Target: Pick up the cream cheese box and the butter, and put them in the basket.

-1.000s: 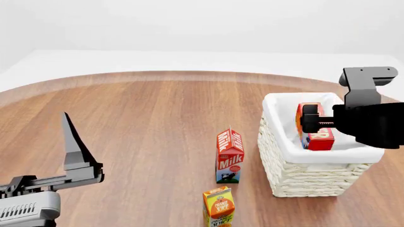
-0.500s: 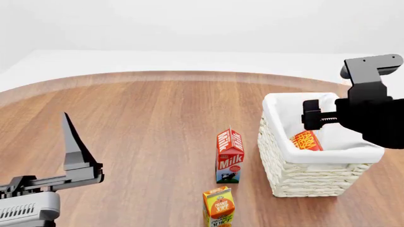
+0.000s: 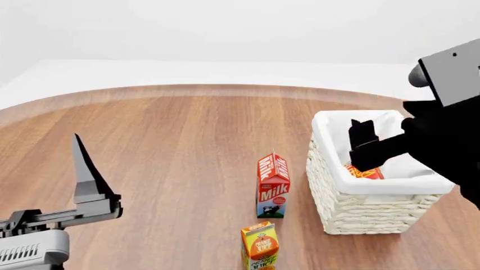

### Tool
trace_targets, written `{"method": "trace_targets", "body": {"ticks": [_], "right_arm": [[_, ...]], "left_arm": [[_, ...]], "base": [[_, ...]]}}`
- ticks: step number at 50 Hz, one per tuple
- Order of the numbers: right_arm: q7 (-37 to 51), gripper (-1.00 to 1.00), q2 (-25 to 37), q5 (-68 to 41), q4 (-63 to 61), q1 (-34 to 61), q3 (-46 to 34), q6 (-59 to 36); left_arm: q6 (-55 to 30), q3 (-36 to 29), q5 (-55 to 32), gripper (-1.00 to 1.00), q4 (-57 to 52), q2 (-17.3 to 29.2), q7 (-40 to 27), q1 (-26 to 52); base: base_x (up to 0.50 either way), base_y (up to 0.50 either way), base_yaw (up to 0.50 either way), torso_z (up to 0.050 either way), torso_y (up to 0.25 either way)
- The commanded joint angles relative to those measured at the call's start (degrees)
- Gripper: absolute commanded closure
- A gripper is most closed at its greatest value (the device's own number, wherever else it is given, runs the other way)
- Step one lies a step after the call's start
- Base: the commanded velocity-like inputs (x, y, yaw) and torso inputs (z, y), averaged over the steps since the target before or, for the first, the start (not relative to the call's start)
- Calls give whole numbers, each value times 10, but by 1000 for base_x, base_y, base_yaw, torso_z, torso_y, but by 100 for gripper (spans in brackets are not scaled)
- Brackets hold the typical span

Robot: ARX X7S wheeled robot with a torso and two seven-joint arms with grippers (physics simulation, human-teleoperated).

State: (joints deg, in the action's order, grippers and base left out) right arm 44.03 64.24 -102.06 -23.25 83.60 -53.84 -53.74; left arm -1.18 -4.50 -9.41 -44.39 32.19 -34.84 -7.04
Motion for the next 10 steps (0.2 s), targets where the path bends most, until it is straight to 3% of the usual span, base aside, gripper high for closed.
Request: {"method": "trace_targets", "body": {"ticks": [1,9,10], "right_arm": [[59,-100,44,-54,-147,-9,28,43],[92,-100,76,18,-222,-93,39,162],[98,-100,90,34,-236,-126,42,214]], "left_arm": [[0,1,1,-100,-2,1,-2,-1],[-1,7,2,-100,-6,3,-5,-3],[-3,8,2,-100,-6,4,-6,-2]], "base": [[0,0,0,0,0],[0,0,0,0,0],[0,0,0,0,0]]}}
